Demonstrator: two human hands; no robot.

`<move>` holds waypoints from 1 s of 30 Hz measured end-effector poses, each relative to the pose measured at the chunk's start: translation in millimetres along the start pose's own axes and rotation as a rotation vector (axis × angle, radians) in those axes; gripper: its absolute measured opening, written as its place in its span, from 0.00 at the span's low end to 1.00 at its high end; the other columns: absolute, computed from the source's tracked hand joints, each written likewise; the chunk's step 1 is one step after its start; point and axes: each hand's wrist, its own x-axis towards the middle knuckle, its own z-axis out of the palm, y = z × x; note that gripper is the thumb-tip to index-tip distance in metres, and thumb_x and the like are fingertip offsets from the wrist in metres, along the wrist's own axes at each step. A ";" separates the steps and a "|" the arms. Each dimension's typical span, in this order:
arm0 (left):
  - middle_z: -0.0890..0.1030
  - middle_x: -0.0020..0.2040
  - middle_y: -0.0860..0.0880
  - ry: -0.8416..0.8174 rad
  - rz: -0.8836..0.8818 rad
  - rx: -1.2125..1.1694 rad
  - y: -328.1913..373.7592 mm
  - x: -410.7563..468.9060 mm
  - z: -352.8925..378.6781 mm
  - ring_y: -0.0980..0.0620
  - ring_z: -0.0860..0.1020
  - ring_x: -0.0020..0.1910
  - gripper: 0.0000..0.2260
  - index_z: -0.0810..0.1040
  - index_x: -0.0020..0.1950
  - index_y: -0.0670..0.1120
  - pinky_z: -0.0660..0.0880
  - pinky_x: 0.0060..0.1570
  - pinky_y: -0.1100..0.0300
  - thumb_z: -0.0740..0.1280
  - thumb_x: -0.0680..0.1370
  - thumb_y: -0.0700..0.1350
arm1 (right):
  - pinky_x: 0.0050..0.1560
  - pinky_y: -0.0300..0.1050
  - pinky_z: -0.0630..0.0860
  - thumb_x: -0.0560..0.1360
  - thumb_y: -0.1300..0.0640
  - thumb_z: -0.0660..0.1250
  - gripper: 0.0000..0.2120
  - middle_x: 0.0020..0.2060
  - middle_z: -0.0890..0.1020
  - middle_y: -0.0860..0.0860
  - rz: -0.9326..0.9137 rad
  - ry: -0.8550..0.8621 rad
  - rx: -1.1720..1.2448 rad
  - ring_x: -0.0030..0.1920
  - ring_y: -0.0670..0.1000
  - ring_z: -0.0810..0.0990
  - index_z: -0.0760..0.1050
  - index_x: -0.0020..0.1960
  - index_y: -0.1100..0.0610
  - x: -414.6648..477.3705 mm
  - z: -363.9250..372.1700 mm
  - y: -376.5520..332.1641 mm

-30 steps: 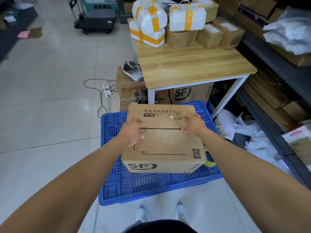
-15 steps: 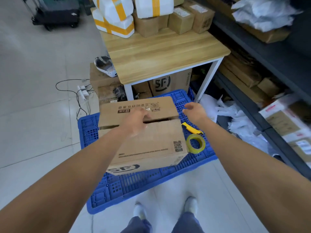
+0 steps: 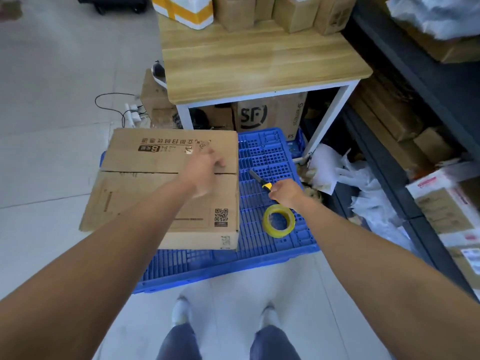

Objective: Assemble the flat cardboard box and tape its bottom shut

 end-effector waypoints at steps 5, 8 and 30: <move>0.68 0.68 0.43 0.106 -0.019 -0.055 2.3 -2.3 14.1 0.40 0.55 0.74 0.15 0.73 0.51 0.48 0.53 0.73 0.44 0.61 0.72 0.30 | 0.44 0.54 0.77 0.78 0.59 0.63 0.11 0.33 0.76 0.58 -0.008 -0.122 -0.216 0.38 0.59 0.76 0.76 0.40 0.63 32.6 37.9 40.4; 0.71 0.63 0.44 0.170 -0.024 -0.101 -0.1 0.8 14.8 0.43 0.63 0.69 0.14 0.73 0.49 0.49 0.59 0.70 0.49 0.61 0.72 0.31 | 0.29 0.44 0.61 0.78 0.55 0.65 0.21 0.25 0.62 0.52 0.033 -0.176 -0.365 0.26 0.50 0.61 0.62 0.29 0.54 54.1 64.1 64.9; 0.74 0.61 0.41 0.115 -0.083 -0.129 11.2 -3.6 -0.8 0.42 0.72 0.61 0.19 0.77 0.56 0.42 0.70 0.56 0.55 0.57 0.72 0.27 | 0.42 0.47 0.74 0.75 0.59 0.67 0.06 0.39 0.77 0.58 0.029 -0.035 0.116 0.38 0.54 0.76 0.75 0.41 0.59 1.8 3.8 61.9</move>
